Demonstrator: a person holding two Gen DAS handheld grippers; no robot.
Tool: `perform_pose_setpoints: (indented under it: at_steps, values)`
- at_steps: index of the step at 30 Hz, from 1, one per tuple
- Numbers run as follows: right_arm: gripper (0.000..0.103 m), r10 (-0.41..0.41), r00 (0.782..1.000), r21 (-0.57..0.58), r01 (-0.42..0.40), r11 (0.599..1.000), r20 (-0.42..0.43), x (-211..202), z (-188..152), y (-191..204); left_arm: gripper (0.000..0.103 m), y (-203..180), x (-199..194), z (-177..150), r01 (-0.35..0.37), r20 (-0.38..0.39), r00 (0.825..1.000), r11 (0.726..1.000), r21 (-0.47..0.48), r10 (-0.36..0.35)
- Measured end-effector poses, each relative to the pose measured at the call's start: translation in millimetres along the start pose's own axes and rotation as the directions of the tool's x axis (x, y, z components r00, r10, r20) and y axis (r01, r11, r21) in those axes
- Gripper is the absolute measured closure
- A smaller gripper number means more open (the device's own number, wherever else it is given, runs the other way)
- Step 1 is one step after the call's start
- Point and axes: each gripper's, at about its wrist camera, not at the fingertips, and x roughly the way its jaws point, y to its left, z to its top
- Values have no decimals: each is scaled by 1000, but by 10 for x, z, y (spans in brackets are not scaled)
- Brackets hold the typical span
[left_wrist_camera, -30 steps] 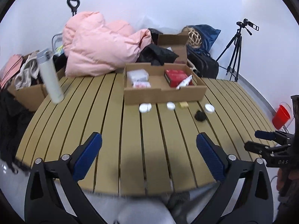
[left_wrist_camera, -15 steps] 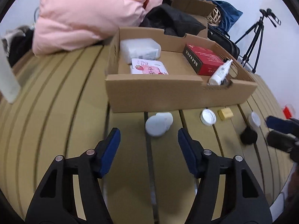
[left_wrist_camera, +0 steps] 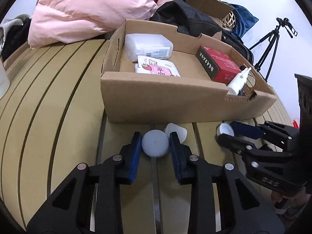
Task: Organize objects
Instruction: 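Grasp a white round cap with the left gripper while the right gripper grasps a white lid, then lower the white cap into the box with the left gripper while the right gripper drops the lid in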
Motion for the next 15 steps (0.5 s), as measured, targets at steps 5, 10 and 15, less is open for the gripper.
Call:
perform_pose_setpoints:
  at_steps: [5,10,15]
  values:
    - [71,-45,999,-51,45,998,10,44,-30,106,78,-15,-261,-44,18,49,999,1000,-1,-18]
    - [71,-42,999,-33,43,999,34,-236,-88,160,78,-29,-976,-129,19,84,996,1000,-22,-17]
    - [71,-27,994,3,27,1000,104,-1144,-393,306,78,-176,-1894,-436,12,170,985,1000,5,-12]
